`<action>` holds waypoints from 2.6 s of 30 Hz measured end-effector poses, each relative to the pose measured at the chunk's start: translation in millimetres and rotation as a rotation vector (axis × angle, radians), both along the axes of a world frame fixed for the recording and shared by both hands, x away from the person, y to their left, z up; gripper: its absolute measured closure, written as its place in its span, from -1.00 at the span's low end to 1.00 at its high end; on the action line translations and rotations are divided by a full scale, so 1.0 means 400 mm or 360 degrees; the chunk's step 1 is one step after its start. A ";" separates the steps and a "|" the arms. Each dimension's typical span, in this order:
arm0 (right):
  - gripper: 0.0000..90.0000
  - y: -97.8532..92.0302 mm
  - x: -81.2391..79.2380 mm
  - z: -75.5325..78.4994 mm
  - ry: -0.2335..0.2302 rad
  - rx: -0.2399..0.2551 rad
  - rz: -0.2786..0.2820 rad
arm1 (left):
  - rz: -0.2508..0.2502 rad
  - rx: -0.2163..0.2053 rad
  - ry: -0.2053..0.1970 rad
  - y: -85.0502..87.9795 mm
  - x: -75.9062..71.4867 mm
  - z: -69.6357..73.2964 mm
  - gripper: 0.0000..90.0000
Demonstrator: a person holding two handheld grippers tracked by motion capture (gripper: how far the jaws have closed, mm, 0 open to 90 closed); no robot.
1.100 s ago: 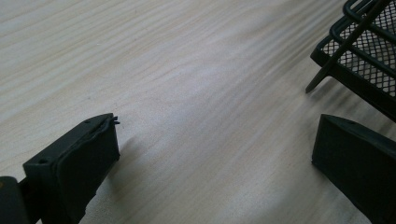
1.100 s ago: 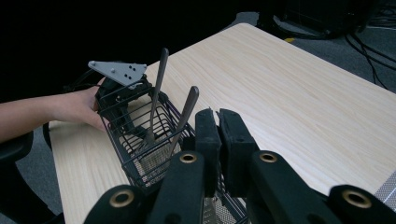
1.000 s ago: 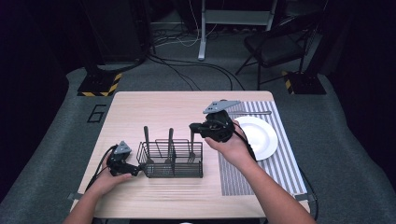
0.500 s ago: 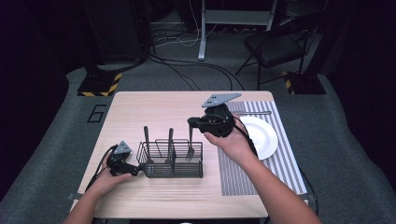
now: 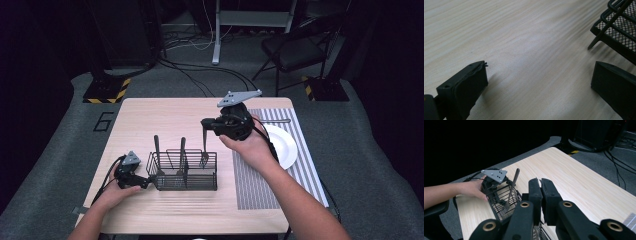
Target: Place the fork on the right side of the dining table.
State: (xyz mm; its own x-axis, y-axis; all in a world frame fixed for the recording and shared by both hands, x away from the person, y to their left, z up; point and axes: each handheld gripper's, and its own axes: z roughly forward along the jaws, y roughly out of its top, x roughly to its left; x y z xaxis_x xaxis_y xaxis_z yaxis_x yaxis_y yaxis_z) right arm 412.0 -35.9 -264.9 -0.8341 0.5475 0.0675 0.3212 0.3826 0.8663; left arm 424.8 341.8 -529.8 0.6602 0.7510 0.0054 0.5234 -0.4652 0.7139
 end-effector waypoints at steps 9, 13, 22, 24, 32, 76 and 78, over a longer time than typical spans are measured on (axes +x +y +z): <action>0.93 -0.008 0.005 0.033 -0.0025 -0.0012 -0.0021 | -0.0001 0.0001 0.0000 0.000 0.000 0.000 -0.99; 0.93 -0.015 0.009 0.048 -0.0029 -0.0006 -0.0038 | 0.0004 -0.0008 0.0006 -0.001 -0.001 0.000 -1.00; 0.93 -0.043 0.023 0.080 -0.0058 0.0020 -0.0099 | -0.0004 0.0002 0.0008 0.000 0.000 0.000 -1.00; 0.93 -0.052 0.026 0.088 -0.0061 0.0030 -0.0116 | -0.0005 0.0002 0.0008 0.000 0.000 0.000 -0.99; 0.93 -0.094 0.036 0.097 -0.0073 0.0036 -0.0183 | -0.0003 0.0002 0.0007 0.000 0.000 0.000 -1.00; 0.94 -0.249 -0.027 -0.150 -0.0061 0.0005 -0.0510 | -0.0004 0.0006 -0.0007 0.000 0.000 0.000 -1.00; 0.94 -0.253 -0.030 -0.161 -0.0052 -0.0004 -0.0523 | -0.0003 0.0005 -0.0007 0.000 0.000 -0.001 -1.00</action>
